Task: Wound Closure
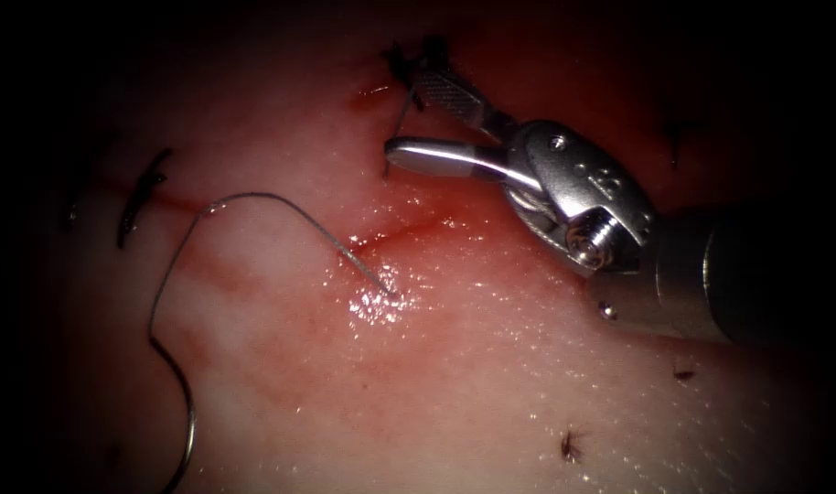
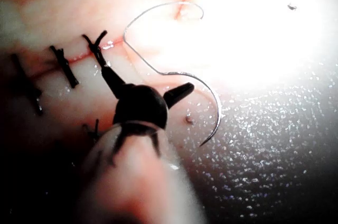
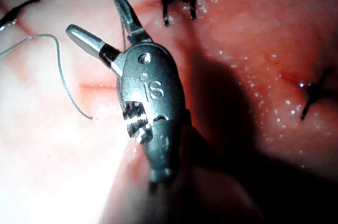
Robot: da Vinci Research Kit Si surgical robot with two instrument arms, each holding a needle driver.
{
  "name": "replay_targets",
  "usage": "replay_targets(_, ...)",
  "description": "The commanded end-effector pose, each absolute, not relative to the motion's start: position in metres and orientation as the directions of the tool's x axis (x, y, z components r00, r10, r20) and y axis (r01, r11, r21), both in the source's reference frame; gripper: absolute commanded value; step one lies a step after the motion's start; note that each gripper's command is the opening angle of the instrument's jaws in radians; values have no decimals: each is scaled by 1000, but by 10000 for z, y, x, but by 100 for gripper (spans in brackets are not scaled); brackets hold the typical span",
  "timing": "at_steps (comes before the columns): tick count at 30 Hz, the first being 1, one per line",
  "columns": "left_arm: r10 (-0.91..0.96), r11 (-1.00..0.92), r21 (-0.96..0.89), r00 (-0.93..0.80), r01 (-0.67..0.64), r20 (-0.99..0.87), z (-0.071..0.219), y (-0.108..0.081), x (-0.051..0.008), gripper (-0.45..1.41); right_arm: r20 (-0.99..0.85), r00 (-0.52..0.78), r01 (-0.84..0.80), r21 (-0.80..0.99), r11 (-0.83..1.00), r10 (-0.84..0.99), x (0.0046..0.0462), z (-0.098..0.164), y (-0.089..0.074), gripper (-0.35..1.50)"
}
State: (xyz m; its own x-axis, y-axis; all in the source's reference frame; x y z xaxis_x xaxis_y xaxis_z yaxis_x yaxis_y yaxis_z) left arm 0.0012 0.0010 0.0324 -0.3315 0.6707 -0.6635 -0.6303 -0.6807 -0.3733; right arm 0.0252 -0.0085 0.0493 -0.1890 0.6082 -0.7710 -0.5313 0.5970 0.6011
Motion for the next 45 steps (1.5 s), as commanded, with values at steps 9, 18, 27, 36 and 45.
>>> replay_targets(9, 695, -627, -408, -239, -664, -678, 393, 14, -99, 113, -793, -121, -540, 557, 631, 597, 250, 466, -104, 148)
replay_targets(18, 779, -495, -450, -151, -744, -608, 479, 36, -125, 96, -776, -16, -544, 537, 645, 631, 246, 465, -122, 133)
replay_targets(27, 883, -445, -418, -311, -792, -351, 545, 19, -117, 104, -769, 13, -555, 527, 644, 640, 249, 464, -126, 131)
replay_targets(36, 904, -425, -474, -385, -771, -184, 535, 8, -111, 91, -766, 23, -556, 524, 646, 642, 252, 464, -128, 130)
replay_targets(45, 902, -427, -478, -397, -768, -168, 531, 6, -111, 22, -765, 35, -558, 519, 648, 643, 257, 466, -132, 125)
